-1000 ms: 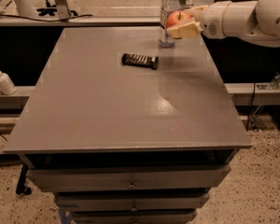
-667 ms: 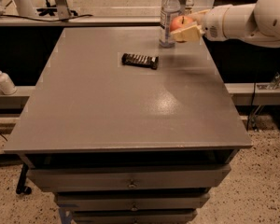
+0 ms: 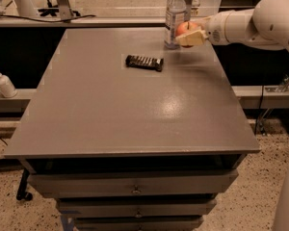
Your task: Move apple near blue plastic bottle
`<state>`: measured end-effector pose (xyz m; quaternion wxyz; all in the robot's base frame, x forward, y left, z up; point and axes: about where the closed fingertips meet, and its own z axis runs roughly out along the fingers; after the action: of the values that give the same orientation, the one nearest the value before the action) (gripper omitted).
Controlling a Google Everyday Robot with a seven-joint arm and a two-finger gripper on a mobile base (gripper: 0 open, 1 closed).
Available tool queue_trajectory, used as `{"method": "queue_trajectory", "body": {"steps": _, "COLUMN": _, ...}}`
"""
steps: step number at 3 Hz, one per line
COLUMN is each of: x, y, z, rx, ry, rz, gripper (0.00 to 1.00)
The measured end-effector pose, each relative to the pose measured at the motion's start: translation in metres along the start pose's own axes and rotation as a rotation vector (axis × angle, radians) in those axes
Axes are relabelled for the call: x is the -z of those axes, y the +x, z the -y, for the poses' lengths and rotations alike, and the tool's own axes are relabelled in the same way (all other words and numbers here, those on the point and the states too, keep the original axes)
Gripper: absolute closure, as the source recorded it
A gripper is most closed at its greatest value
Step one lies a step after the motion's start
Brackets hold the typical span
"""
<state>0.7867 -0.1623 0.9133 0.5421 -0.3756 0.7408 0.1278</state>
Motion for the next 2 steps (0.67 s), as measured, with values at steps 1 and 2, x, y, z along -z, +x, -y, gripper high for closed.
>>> {"method": "queue_trajectory", "body": {"steps": 1, "x": -0.010, "y": 0.013, "z": 0.005, "rx": -0.025, "ry": 0.008, "rz": -0.020, "gripper": 1.00}}
{"method": "queue_trajectory", "body": {"steps": 2, "x": -0.016, "y": 0.024, "z": 0.007, "rx": -0.057, "ry": 0.012, "rz": -0.031, "gripper": 0.84}}
